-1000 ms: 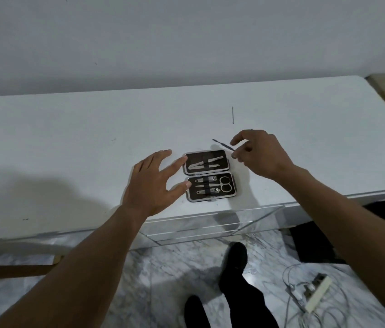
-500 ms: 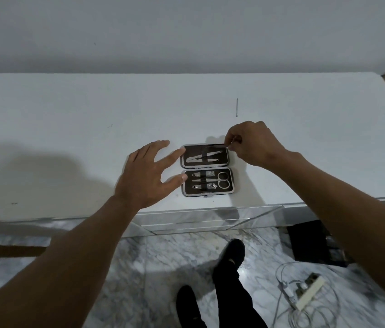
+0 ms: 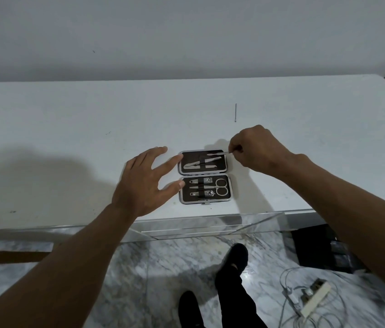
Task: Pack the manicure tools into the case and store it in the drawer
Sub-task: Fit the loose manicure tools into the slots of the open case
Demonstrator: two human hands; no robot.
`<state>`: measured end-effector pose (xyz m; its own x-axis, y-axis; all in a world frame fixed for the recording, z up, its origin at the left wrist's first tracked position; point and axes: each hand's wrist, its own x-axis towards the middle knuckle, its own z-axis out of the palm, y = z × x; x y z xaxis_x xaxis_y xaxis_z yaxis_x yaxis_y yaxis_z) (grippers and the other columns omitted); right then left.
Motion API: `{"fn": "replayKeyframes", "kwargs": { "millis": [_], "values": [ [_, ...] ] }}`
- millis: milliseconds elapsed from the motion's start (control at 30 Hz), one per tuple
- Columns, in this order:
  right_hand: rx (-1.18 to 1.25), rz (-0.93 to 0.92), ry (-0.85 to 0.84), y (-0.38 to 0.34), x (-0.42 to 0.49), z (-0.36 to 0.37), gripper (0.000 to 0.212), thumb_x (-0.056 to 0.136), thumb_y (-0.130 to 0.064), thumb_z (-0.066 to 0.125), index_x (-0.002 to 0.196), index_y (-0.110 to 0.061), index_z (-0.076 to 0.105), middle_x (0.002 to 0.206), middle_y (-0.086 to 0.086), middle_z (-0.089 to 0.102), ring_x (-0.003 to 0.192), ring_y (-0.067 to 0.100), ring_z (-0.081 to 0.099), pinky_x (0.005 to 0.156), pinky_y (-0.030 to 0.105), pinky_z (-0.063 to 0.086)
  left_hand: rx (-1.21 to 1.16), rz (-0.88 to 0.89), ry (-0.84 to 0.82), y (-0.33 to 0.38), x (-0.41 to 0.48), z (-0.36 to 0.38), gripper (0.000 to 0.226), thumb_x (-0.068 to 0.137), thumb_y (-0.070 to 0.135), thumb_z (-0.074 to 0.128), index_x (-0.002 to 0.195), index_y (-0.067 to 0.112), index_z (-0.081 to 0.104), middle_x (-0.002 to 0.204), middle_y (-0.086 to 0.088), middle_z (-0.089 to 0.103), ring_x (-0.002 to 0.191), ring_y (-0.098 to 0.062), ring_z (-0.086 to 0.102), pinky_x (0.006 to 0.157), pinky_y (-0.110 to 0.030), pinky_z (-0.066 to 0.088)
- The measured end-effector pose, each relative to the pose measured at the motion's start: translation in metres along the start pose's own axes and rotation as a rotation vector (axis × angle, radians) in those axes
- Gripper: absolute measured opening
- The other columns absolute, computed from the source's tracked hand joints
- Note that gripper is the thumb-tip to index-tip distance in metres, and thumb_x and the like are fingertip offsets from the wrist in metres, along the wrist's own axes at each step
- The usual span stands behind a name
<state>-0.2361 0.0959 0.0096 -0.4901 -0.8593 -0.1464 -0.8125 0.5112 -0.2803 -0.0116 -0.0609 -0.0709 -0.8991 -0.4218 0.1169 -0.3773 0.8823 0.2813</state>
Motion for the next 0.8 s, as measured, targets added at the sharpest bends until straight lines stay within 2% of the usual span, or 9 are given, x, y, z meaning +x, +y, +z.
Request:
{"fn": "replayKeyframes", "kwargs": {
  "millis": [333,567,800],
  "values": [
    [-0.007,-0.031,-0.009,-0.01,-0.002,0.001,0.028,0.086,-0.004,0.052,0.1,-0.008,0.075,0.103,0.012,0.074,0.096,0.032,0.065,0.083,0.036,0.052,-0.008,0.001,0.001,0.0,0.0,0.0,0.061,0.088,0.069,0.036,0.144,0.044,0.038,0.149,0.002,0.041,0.138,-0.018,0.034,0.108,-0.045,0.032],
    [-0.004,-0.05,-0.008,-0.018,0.005,0.009,0.027,0.085,-0.005,0.052,0.099,-0.009,0.075,0.1,0.012,0.073,0.094,0.032,0.064,0.076,0.031,0.046,-0.001,-0.004,-0.013,0.0,0.001,0.0,0.062,0.088,0.07,0.034,0.145,0.045,0.036,0.151,0.003,0.039,0.14,-0.018,0.032,0.109,-0.045,0.031],
    [-0.03,-0.084,-0.006,-0.028,0.011,0.015,0.026,0.083,-0.003,0.05,0.093,-0.008,0.074,0.096,0.013,0.072,0.089,0.033,0.063,0.075,0.032,0.048,0.001,-0.001,-0.002,0.001,0.001,-0.001,0.061,0.089,0.068,0.035,0.144,0.043,0.038,0.15,0.003,0.04,0.139,-0.018,0.033,0.108,-0.044,0.031]
  ]
}}
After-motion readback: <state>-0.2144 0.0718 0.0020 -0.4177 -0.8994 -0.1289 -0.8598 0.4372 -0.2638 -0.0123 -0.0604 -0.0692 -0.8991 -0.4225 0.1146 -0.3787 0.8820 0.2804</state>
